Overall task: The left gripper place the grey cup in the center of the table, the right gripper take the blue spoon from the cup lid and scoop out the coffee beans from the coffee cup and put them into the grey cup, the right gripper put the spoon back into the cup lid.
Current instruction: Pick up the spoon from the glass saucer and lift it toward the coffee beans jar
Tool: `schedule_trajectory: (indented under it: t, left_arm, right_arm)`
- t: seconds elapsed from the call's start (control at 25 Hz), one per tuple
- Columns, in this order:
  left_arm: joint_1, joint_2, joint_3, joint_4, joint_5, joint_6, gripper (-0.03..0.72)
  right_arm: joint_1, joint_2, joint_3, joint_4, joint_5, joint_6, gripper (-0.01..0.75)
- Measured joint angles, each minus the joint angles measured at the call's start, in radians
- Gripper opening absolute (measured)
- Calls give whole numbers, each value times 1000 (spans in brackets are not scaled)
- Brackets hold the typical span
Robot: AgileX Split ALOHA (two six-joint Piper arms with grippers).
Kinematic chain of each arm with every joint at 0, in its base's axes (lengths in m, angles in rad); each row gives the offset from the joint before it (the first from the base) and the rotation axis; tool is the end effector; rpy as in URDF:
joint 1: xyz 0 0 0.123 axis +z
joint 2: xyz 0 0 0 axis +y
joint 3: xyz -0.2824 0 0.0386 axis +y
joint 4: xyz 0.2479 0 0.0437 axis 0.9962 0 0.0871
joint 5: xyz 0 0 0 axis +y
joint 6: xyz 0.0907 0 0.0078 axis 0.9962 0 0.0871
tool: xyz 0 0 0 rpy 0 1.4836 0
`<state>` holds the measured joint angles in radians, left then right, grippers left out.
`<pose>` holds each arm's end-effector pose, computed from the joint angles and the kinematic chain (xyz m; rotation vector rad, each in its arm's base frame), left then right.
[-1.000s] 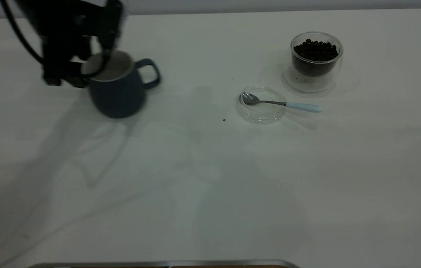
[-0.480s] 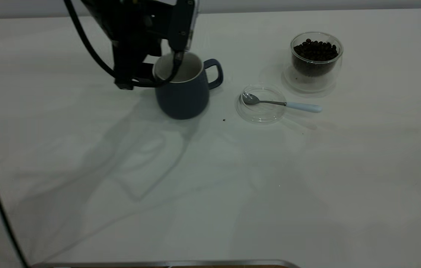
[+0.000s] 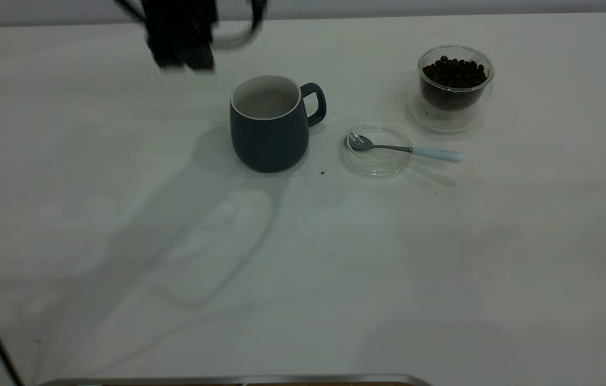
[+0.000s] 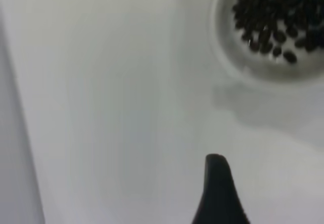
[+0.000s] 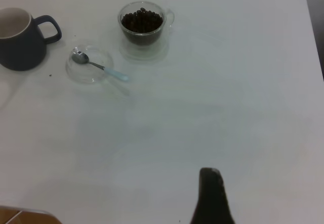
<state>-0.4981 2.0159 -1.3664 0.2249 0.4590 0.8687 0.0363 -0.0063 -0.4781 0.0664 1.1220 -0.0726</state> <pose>0.3805 -0.1967 0.1693 1.8191 1.8749 0.3361 -0.0064 0.0052 0.2664 -0.1203 2.1164 0.0590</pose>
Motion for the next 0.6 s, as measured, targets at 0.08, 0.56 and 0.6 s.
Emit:
schedule_trajectory:
  t: [0.08, 0.56, 0.6]
  left_arm:
    - [0, -84, 0, 0, 94, -93, 592]
    - [0, -552, 0, -6, 692, -594, 592]
    - [0, -580, 1, -8, 707, -610, 592]
  right_arm:
    - [0, 0, 0, 0, 0, 0, 590]
    - [0, 0, 0, 0, 0, 0, 590]
    - [0, 0, 0, 0, 0, 0, 590]
